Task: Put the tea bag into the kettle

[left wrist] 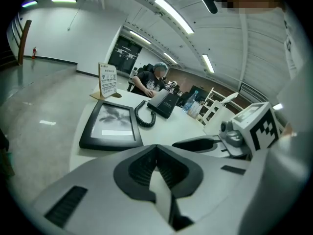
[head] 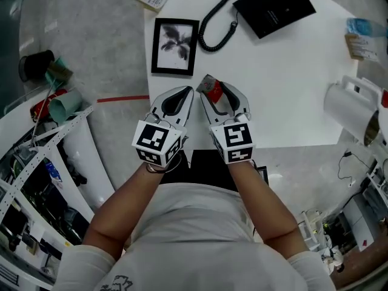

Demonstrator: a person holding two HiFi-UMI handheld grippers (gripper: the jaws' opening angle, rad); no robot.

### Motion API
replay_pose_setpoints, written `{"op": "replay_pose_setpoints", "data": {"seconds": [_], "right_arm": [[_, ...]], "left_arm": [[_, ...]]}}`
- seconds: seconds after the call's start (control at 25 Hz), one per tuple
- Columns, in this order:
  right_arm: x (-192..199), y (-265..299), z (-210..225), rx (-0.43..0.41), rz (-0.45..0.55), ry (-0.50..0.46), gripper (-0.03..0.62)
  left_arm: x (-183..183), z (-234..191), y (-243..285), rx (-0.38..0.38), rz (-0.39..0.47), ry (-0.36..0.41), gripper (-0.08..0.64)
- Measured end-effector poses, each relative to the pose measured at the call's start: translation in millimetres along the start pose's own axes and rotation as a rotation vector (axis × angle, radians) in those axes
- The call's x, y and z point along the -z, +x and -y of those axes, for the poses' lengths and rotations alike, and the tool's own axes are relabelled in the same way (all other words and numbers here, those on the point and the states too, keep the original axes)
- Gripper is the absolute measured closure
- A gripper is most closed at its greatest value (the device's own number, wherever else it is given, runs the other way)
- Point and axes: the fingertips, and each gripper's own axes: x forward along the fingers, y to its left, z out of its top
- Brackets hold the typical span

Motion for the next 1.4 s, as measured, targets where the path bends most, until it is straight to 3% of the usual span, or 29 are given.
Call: {"op": "replay_pose_setpoints", "data": {"seconds": [0.08,0.44,0.68,0.76,0.8,0.84,0.88,1.0,1.2,1.4], "right_arm": [[7.2,7.9,-3.5,0.006,-0.024,-0.038,0.34],[11.0,14.1,-1.1,0.119,-0.005,-0.146,0.339],[11.7,14.7,-1.8,0.137,-0.003,-0.169,0.341],[12.4,15.3,-4.8,0.13,-0.011,-0.174,0.358],[13.3,15.5,-8.1,0.125,-0.018,-0.176,0.398],[14.5,15.7,-12.1,0.12,-0.026,-0.176,0.514],[15.5,16.1,-16.1,0.116,-0.032,-0.17,0.553],[12.0,14.8,-25.3,0.097,-0.035,-0.111,0.558],[-18.4,-17.9,-43.3,0.095,0.045,-0.071,0.558],[-70.2,-83.6,-68.0,0.132,0.181,-0.005,0.558]], "left_arm": [[4.9,-3.4,0.0,-0.002,-0.005,-0.015,0.551],[2.7,-15.6,-7.8,-0.016,0.015,-0.03,0.551],[6.2,-15.9,-15.8,-0.023,0.025,-0.036,0.551],[8.2,-14.4,-18.6,-0.023,0.028,-0.038,0.551],[8.8,-13.1,-20.5,-0.022,0.03,-0.037,0.551],[9.1,-11.8,-22.8,-0.021,0.032,-0.036,0.551],[9.1,-10.6,-25.3,-0.02,0.034,-0.034,0.551],[4.9,-9.5,-34.4,-0.02,0.044,-0.023,0.551],[-15.2,0.7,-63.3,-0.011,0.068,0.01,0.551],[-69.5,34.8,-105.9,0.063,0.134,0.107,0.551]]}}
